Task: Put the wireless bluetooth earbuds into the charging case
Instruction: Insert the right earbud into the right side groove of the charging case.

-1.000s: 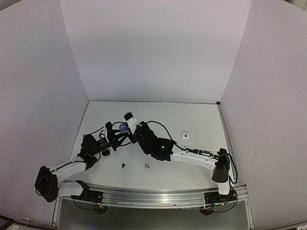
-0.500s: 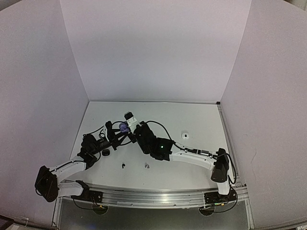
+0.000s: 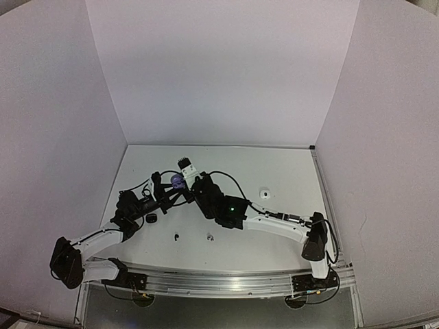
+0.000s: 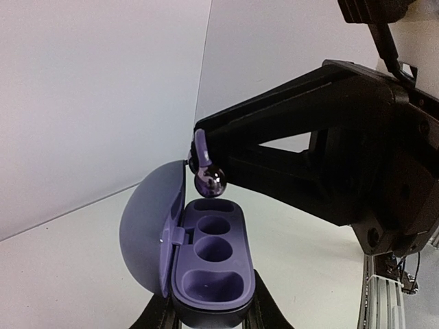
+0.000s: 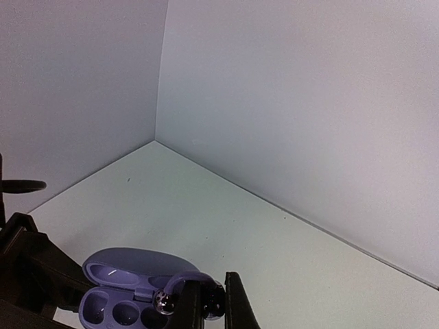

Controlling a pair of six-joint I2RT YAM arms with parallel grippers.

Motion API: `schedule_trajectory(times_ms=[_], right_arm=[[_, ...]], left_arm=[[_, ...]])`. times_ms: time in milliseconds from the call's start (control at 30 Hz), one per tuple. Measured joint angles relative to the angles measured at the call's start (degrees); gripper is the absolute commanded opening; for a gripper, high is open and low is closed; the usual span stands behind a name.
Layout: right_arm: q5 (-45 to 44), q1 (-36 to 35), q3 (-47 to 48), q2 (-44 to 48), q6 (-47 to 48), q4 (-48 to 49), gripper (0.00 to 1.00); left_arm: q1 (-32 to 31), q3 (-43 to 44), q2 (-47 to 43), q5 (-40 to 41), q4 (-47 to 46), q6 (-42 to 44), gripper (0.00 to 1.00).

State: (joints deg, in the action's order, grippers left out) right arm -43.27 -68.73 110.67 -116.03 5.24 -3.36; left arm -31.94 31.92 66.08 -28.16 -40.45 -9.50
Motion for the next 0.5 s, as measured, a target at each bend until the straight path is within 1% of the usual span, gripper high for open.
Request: schedule_trajectory(times_ms=[500], right_arm=[[0.16, 0.02, -1.29, -0.04, -0.29, -0.15, 0.0]], left_arm=[[0.0, 0.0, 0.0, 0.9, -0.02, -0.68, 0.0]])
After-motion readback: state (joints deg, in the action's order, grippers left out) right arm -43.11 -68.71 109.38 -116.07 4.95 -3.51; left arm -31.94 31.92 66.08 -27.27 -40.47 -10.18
